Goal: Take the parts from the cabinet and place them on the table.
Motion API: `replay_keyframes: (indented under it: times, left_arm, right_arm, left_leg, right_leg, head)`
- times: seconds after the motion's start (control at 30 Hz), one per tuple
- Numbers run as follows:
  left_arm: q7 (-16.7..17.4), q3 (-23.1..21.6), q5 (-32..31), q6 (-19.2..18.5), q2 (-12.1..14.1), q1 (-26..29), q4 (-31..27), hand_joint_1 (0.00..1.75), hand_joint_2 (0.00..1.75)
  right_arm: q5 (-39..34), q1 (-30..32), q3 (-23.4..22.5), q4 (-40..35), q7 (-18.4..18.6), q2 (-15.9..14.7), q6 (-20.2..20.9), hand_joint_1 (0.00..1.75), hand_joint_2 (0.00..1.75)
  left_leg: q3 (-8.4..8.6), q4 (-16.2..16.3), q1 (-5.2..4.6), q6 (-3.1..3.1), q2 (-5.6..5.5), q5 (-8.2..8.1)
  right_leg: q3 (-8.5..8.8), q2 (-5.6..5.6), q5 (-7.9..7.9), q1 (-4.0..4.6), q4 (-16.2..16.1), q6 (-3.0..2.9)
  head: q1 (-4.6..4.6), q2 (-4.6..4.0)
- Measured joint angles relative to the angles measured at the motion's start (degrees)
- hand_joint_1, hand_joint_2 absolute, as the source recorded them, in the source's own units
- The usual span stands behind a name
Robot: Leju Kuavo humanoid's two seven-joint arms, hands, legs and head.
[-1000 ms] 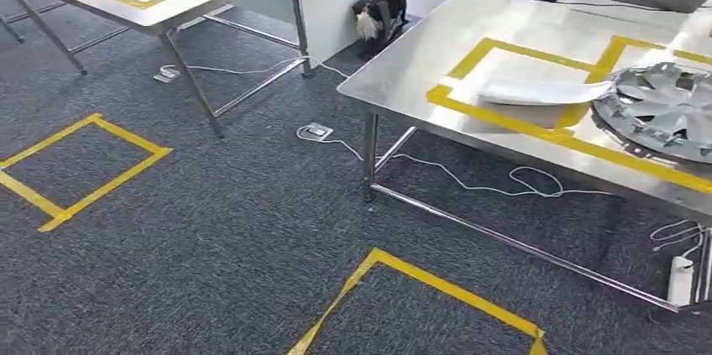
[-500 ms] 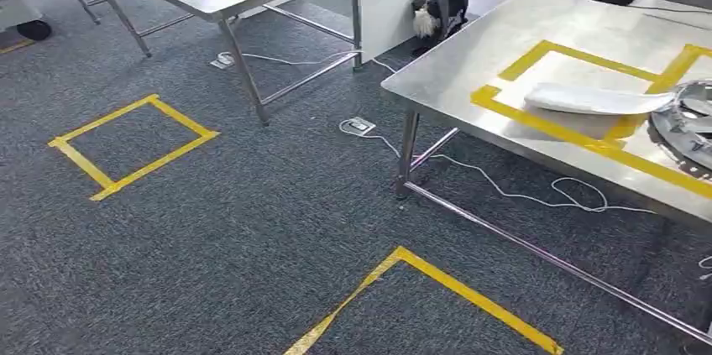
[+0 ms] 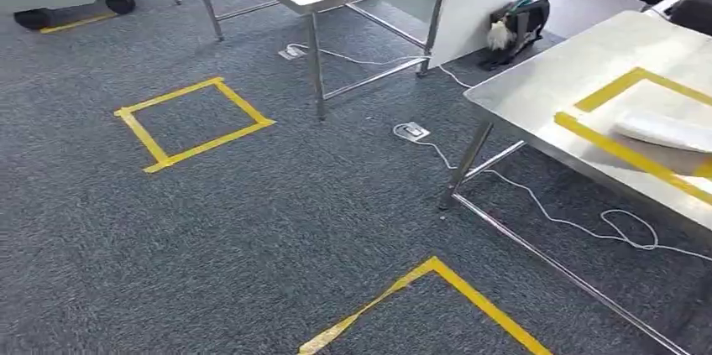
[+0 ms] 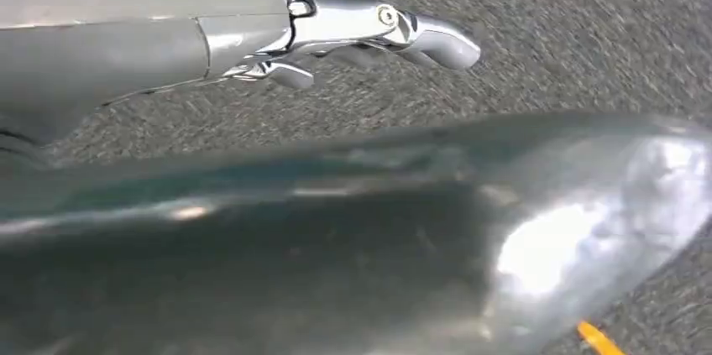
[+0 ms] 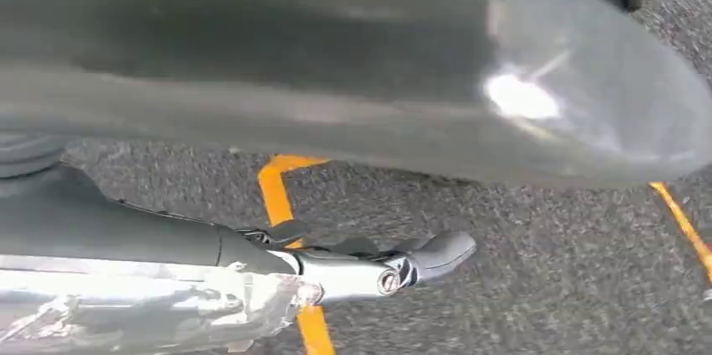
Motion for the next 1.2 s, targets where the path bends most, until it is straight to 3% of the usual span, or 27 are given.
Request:
replay_keyframes:
  times: [0.03, 0.07, 0.17, 0.2, 0.23, 0.27, 0.33, 0.37, 0.4, 0.43, 0.47, 0.5, 0.53, 0.57, 0.6, 0.7, 0.73, 0.77, 0.8, 0.87, 0.9, 0.93, 1.0, 1.03, 1.07, 1.1, 1.2]
  left_arm:
    - [0.02, 0.02, 0.76, -0.22, 0.00, -0.02, 0.00, 0.00, 0.00]
    - [0.20, 0.02, 1.80, -0.35, 0.02, -0.13, 0.00, 0.00, 0.00]
    - [0.57, 0.02, 3.56, -0.44, 0.00, 0.30, -0.31, 0.00, 0.00]
    - [0.63, 0.04, 3.54, -0.44, 0.02, 0.55, -0.46, 0.00, 0.00]
    - [0.85, -0.04, 3.35, -0.44, 0.00, 0.83, -0.70, 0.00, 0.00]
    - [1.05, -0.15, 2.82, -0.44, 0.00, 0.84, -0.85, 0.00, 0.00]
    - [2.43, -0.31, 1.57, -0.44, 0.02, 0.82, -1.27, 0.00, 0.00]
    - [3.24, -0.48, 1.00, -0.44, 0.00, 0.95, -1.42, 0.00, 0.00]
    - [3.98, -0.74, 0.22, -0.44, 0.02, 1.22, -1.51, 0.00, 0.00]
    - [4.63, -1.02, -0.56, -0.72, 0.00, 1.63, -1.72, 0.00, 0.00]
    - [5.07, -1.29, -1.10, -1.03, 0.04, 2.14, -2.03, 0.00, 0.00]
    - [5.46, -1.70, -1.49, -1.24, 0.04, 2.67, -2.53, 0.00, 0.00]
    - [5.84, -2.17, -1.66, -1.44, 0.02, 3.08, -3.08, 0.00, 0.00]
    - [6.08, -2.80, -1.84, -1.62, -0.05, 3.27, -3.65, 0.00, 0.00]
    - [6.49, -3.30, -1.95, -1.75, -0.04, 3.53, -4.18, 0.00, 0.00]
    - [7.04, -4.07, -2.34, -2.03, -0.09, 5.16, -5.51, 0.00, 0.00]
    - [7.15, -4.24, -2.60, -2.05, -0.11, 5.71, -6.01, 0.00, 0.00]
    - [7.15, -4.59, -2.84, -2.10, -0.09, 5.90, -6.53, 0.00, 0.00]
    - [7.19, -4.85, -3.30, -2.23, -0.11, 5.86, -6.82, 0.00, 0.00]
    - [7.19, -5.25, -4.40, -2.40, -0.11, 5.91, -7.19, 0.00, 0.00]
    - [7.19, -5.40, -4.81, -2.43, -0.11, 6.08, -7.30, 0.00, 0.00]
    - [7.19, -5.53, -5.11, -2.40, -0.11, 6.26, -7.47, 0.00, 0.00]
    - [7.61, -5.95, -5.36, -2.32, -0.11, 6.72, -8.09, 0.00, 0.00]
    - [7.78, -6.27, -5.44, -2.18, -0.11, 6.97, -8.53, 0.00, 0.00]
    - [7.96, -6.56, -5.51, -2.12, -0.11, 7.14, -8.90, 0.00, 0.00]
    - [8.00, -6.84, -5.66, -1.99, -0.11, 7.29, -9.22, 0.00, 0.00]
    - [7.74, -7.32, -7.10, -1.03, -0.13, 7.94, -9.92, 0.00, 0.00]
  right_arm:
    - [-0.07, -0.03, 0.00, 0.00, 0.00, 0.00, 0.15, 0.00, 0.00]
    - [-0.22, -0.09, -0.02, 0.02, -0.02, 0.00, 0.17, 0.00, 0.00]
    - [-0.66, -0.08, 0.02, 0.00, 0.00, -0.02, 0.20, 0.00, 0.00]
    - [-0.79, -0.12, 0.02, 0.00, 0.00, -0.02, 0.22, 0.00, 0.00]
    - [-0.92, -0.17, 0.02, 0.00, 0.00, -0.04, 0.24, 0.00, 0.00]
    - [-1.07, -0.07, -0.04, 0.00, -0.04, -0.04, 0.26, 0.00, 0.00]
    - [-1.88, 0.27, 0.00, 0.00, -0.15, -0.04, 0.28, 0.00, 0.00]
    - [-2.49, 0.31, 0.02, 0.00, -0.42, -0.04, 0.28, 0.00, 0.00]
    - [-3.24, 0.26, 0.02, 0.02, -0.90, -0.04, 0.31, 0.00, 0.00]
    - [-4.00, 0.23, 0.02, 0.02, -1.61, -0.04, 0.28, 0.00, 0.00]
    - [-4.53, 0.05, 0.00, 0.02, -2.17, -0.04, 0.20, 0.00, 0.00]
    - [-5.05, -0.06, 0.00, 0.02, -2.71, -0.07, 0.04, 0.00, 0.00]
    - [-5.42, -0.07, -0.02, 0.02, -3.11, -0.09, -0.09, 0.00, 0.00]
    - [-5.72, 0.16, -0.02, 0.00, -3.36, -0.44, -0.17, 0.00, 0.00]
    - [-5.86, 0.12, 0.02, 0.00, -3.56, -0.55, -0.17, 0.00, 0.00]
    - [-6.10, -0.55, 0.00, 0.02, -3.76, -0.77, -0.02, 0.00, 0.00]
    - [-6.19, -0.61, -0.02, 0.02, -3.85, -0.79, 0.09, 0.00, 0.00]
    - [-6.23, -0.59, -0.07, 0.00, -4.00, -0.79, 0.22, 0.00, 0.00]
    - [-6.34, -0.45, -0.07, 0.00, -4.13, -0.79, 0.24, 0.00, 0.00]
    - [-6.51, -0.25, 0.00, 0.00, -4.20, -0.79, 0.24, 0.00, 0.00]
    - [-6.56, -0.22, 0.04, 0.00, -4.20, -0.77, 0.20, 0.00, 0.00]
    - [-6.64, -0.25, 0.04, 0.00, -4.24, -0.76, 0.13, 0.00, 0.00]
    - [-6.80, -0.26, 0.02, 0.00, -4.24, -0.79, 0.07, 0.00, 0.00]
    - [-6.82, -0.27, 0.02, 0.00, -4.24, -0.79, 0.07, 0.00, 0.00]
    - [-6.84, -0.32, 0.02, 0.00, -4.24, -0.83, 0.09, 0.00, 0.00]
    - [-6.84, -0.32, 0.04, 0.00, -4.24, -0.83, 0.13, 0.00, 0.00]
    - [-6.82, -0.40, 0.02, 0.00, -4.24, -0.83, 0.20, 0.00, 0.00]
  left_leg:
    - [-0.04, 0.00, 0.05, -0.15, -0.52, 0.09]
    - [-0.40, 0.54, -0.41, -0.52, -1.31, -0.10]
    - [-0.75, -0.09, 0.16, -1.68, -3.11, 0.54]
    - [-0.83, 0.20, 0.16, -1.97, -3.38, 0.53]
    - [-1.52, 1.50, 0.01, -2.01, -0.32, -0.77]
    - [-3.04, 4.61, -0.02, -2.29, 1.96, -3.28]
    - [-7.35, 13.82, 0.18, -2.81, 3.48, -8.02]
    - [-8.81, 17.04, 0.29, -2.99, 3.70, -9.03]
    - [-9.03, 17.71, 0.46, -3.17, 3.86, -8.71]
    - [-8.00, 16.00, 0.64, -3.33, 3.97, -7.23]
    - [-5.76, 12.10, 0.84, -3.48, 4.22, -5.15]
    - [-2.70, 6.89, 1.00, -3.67, 5.31, -3.09]
    - [0.26, 2.37, 1.13, -3.92, 7.69, -1.97]
    - [1.10, 0.02, 1.12, -3.82, 9.67, -1.92]
    - [0.90, 0.58, 0.91, -2.83, 8.24, -1.72]
    - [0.53, 0.39, 0.69, -1.48, 6.58, -1.49]
    - [0.68, 0.29, 0.86, -1.04, 6.22, -1.28]
    - [0.61, 0.29, 0.86, -0.72, 5.71, -1.21]
    - [0.45, 0.29, 0.78, -0.50, 4.97, -1.12]
    - [0.19, 0.30, 0.40, -0.16, 3.41, -0.97]
    - [0.13, 0.30, 0.24, -0.10, 2.67, -0.94]
    - [0.18, 0.31, 0.12, -0.08, 1.88, -0.92]
    - [0.33, 0.31, -0.02, -0.02, 0.31, -0.85]
    - [0.38, 0.31, 0.01, -0.03, -0.40, -0.80]
    - [0.32, 0.47, -0.23, -0.24, -1.01, -0.81]
    - [0.14, 0.49, -0.22, -0.49, -1.77, -0.77]
    - [-0.32, 0.08, 0.21, -1.57, -3.63, -0.27]
  right_leg:
    - [2.08, 3.11, 1.16, -0.22, -4.19, -0.11]
    - [2.46, 3.54, 0.78, -0.40, -5.89, -0.21]
    - [2.54, 1.63, 0.98, 0.23, -5.70, -1.03]
    - [3.03, 0.77, 1.49, -0.09, -6.27, -1.57]
    - [3.06, 0.07, 1.70, -0.07, -6.45, -1.81]
    - [2.97, -0.59, 1.84, -0.05, -6.46, -2.08]
    - [2.69, -2.40, 1.86, 0.04, -6.45, -2.12]
    - [2.05, -3.29, 1.85, 0.04, -6.44, -2.12]
    - [2.04, -4.07, 1.83, 0.03, -6.44, -2.11]
    - [2.05, -4.87, 1.71, -0.03, -6.44, -2.02]
    - [2.10, -5.57, 1.63, -0.11, -6.43, -1.86]
    - [2.21, -6.14, 1.56, -0.24, -6.41, -1.59]
    - [2.58, -6.72, 1.42, -0.22, -6.25, -1.17]
    - [2.23, -7.17, 0.99, 0.25, -5.51, -0.56]
    - [2.44, -7.49, 0.94, 0.11, -5.66, -0.33]
    - [3.88, -9.12, 1.09, -0.30, -6.25, 0.66]
    - [3.39, -6.88, 0.12, -0.53, -5.54, 1.10]
    - [2.30, -4.08, -1.79, -0.54, -2.95, 1.05]
    - [0.12, -2.62, -4.18, -0.44, 1.81, 0.97]
    - [-4.70, -1.70, -7.58, -0.20, 11.41, 0.70]
    - [-5.78, -1.63, -7.43, -0.05, 12.98, 0.42]
    - [-5.49, -1.59, -5.92, 0.16, 11.73, 0.03]
    - [-1.56, -0.55, -0.92, 0.51, 2.97, -0.79]
    - [1.12, 1.62, 1.16, 0.65, -2.27, -1.25]
    - [2.37, 4.40, 0.83, 0.68, -5.36, -1.68]
    - [2.45, 3.38, 0.94, 0.61, -5.71, -1.27]
    - [3.07, 1.58, 1.24, 0.96, -6.11, -1.91]
  head:
    - [0.00, 0.00]
    - [-0.09, 0.00]
    - [-0.11, 0.00]
    - [-0.09, 0.00]
    - [-0.19, 0.00]
    - [-0.59, 0.00]
    - [-0.59, 0.00]
    - [-0.59, 0.00]
    - [-0.59, 0.00]
    - [-0.59, 0.00]
    - [-0.59, 0.00]
    - [-0.61, 0.00]
    - [-0.61, 0.00]
    - [-0.94, 0.00]
    - [-0.27, 0.00]
    - [-0.22, 0.00]
    - [-0.15, 0.00]
    - [-0.09, 0.00]
    - [-0.07, 0.00]
    - [0.00, 0.00]
    - [-0.04, 0.00]
    - [0.00, 0.00]
    - [-0.02, 0.00]
    - [-0.02, 0.00]
    - [-0.02, 0.00]
    - [-0.11, 0.00]
    - [-0.09, 0.00]
